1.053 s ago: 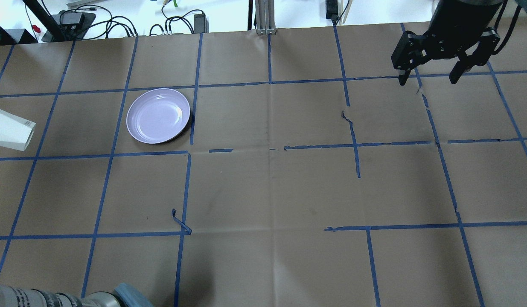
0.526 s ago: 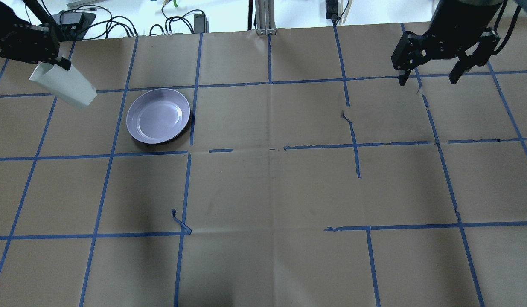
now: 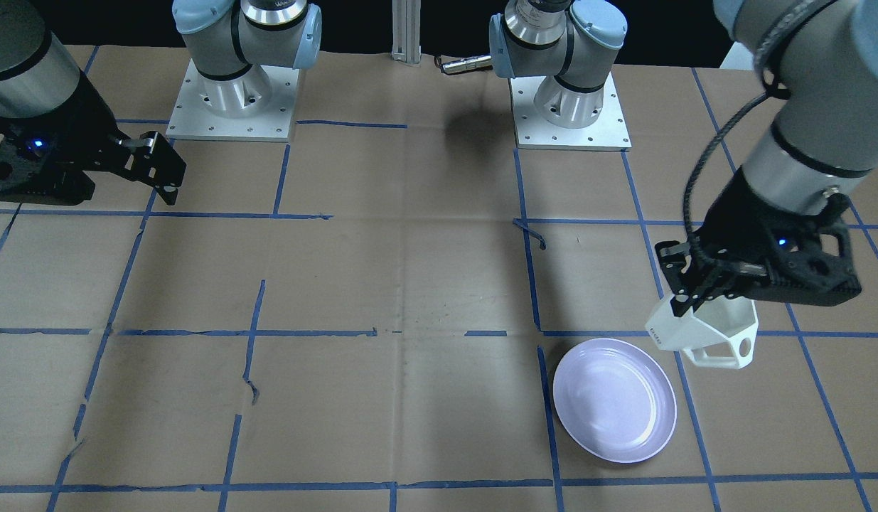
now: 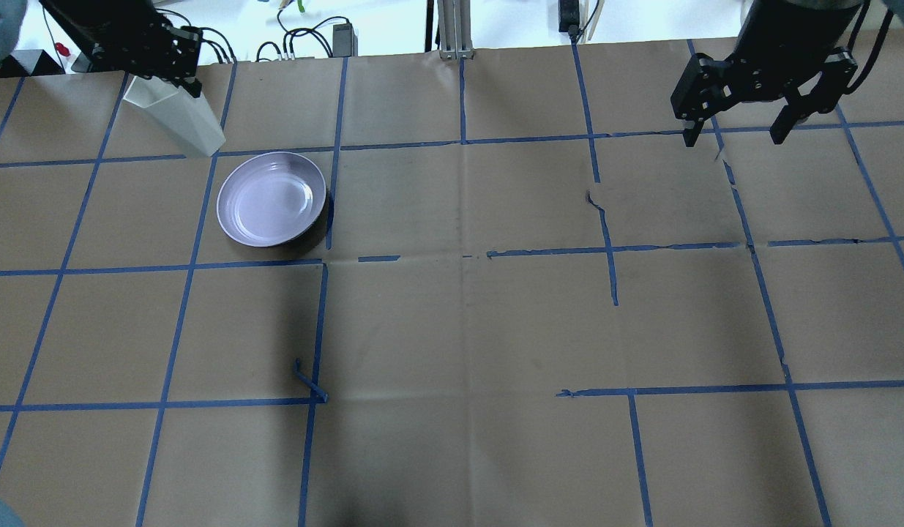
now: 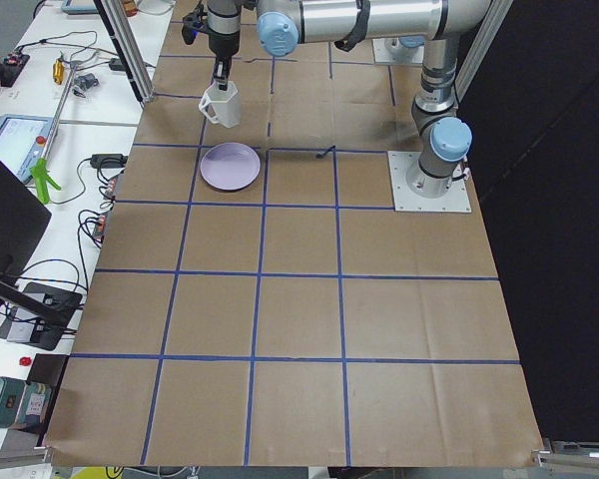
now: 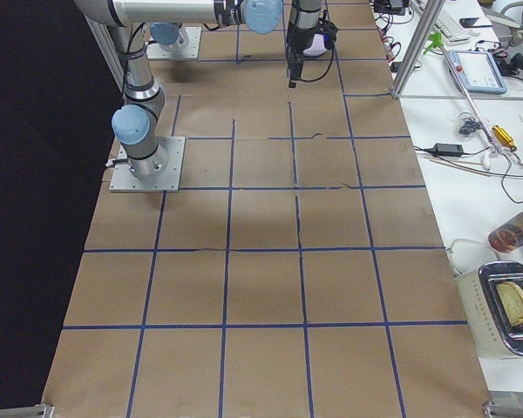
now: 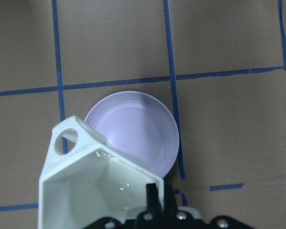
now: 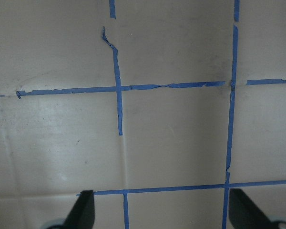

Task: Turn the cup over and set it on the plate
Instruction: 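Carry the upright mug with the left gripper onto the lavender plate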

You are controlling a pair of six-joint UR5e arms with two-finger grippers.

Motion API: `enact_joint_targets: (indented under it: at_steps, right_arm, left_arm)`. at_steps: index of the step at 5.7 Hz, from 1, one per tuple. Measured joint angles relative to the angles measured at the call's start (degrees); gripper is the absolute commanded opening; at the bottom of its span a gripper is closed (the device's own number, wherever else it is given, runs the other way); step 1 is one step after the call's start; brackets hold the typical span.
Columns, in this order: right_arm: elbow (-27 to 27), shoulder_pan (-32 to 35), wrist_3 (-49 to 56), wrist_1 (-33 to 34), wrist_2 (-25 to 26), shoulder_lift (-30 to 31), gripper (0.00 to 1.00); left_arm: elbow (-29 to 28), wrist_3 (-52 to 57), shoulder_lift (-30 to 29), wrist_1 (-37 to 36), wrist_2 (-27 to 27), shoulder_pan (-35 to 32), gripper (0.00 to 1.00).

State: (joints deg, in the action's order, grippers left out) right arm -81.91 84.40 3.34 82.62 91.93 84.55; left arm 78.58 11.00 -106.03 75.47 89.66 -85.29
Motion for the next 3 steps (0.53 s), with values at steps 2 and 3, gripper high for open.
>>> enact_joint_targets:
  at_steps: [2,3]
  right_arm:
    - [0.00,0.00,0.00,0.00,0.00,0.00,1.00]
    - [0.00,0.00,0.00,0.00,0.00,0.00,1.00]
  left_arm:
    - [6.72,1.51,-3.77,-11.54,0.73,-0.47,0.00]
    - [10.78,2.06,-5.35,-17.63,0.80,-0.46,0.00]
